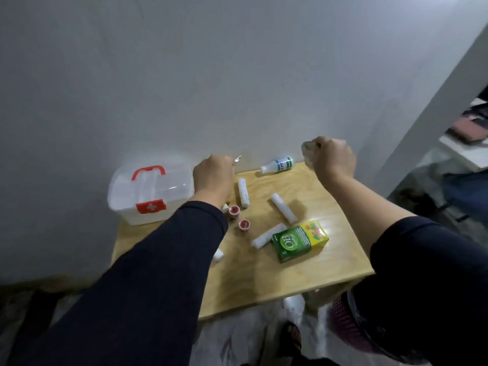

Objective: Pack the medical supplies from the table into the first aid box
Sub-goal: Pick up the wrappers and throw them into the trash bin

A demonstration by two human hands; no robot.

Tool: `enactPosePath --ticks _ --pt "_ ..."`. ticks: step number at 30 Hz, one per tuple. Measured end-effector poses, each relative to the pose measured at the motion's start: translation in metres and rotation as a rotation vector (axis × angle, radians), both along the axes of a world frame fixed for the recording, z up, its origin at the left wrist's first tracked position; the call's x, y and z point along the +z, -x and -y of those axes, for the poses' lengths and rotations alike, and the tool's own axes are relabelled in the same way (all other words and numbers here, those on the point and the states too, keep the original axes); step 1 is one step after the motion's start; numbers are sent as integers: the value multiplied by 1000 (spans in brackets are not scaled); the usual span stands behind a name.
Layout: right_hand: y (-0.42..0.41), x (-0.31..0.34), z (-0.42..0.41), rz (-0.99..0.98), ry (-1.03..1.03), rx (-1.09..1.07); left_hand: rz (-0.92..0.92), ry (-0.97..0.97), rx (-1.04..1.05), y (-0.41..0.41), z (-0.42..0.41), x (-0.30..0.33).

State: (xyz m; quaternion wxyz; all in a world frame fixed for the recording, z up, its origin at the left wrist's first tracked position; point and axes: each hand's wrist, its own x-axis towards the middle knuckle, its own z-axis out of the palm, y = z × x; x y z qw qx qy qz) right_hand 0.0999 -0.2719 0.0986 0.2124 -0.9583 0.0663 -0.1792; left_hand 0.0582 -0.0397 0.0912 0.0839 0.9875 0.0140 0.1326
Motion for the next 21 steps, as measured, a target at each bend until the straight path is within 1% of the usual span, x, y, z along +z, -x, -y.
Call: enactPosePath --ticks 2,4,9,15,21 --pt "13 14 16 13 -59 -55 11 129 -32 -6 28 14" --pt "27 23 37 14 -60 -104 15 251 -73 -9 64 25" --pt "65 31 101 26 -65 -263 -52 451 -220 -1 168 30" --pt "110 10 187 -41 -117 -403 -191 517 -372 19 280 5" --pt "139 -44 261 -177 -198 -524 -347 576 -436 38 373 -40"
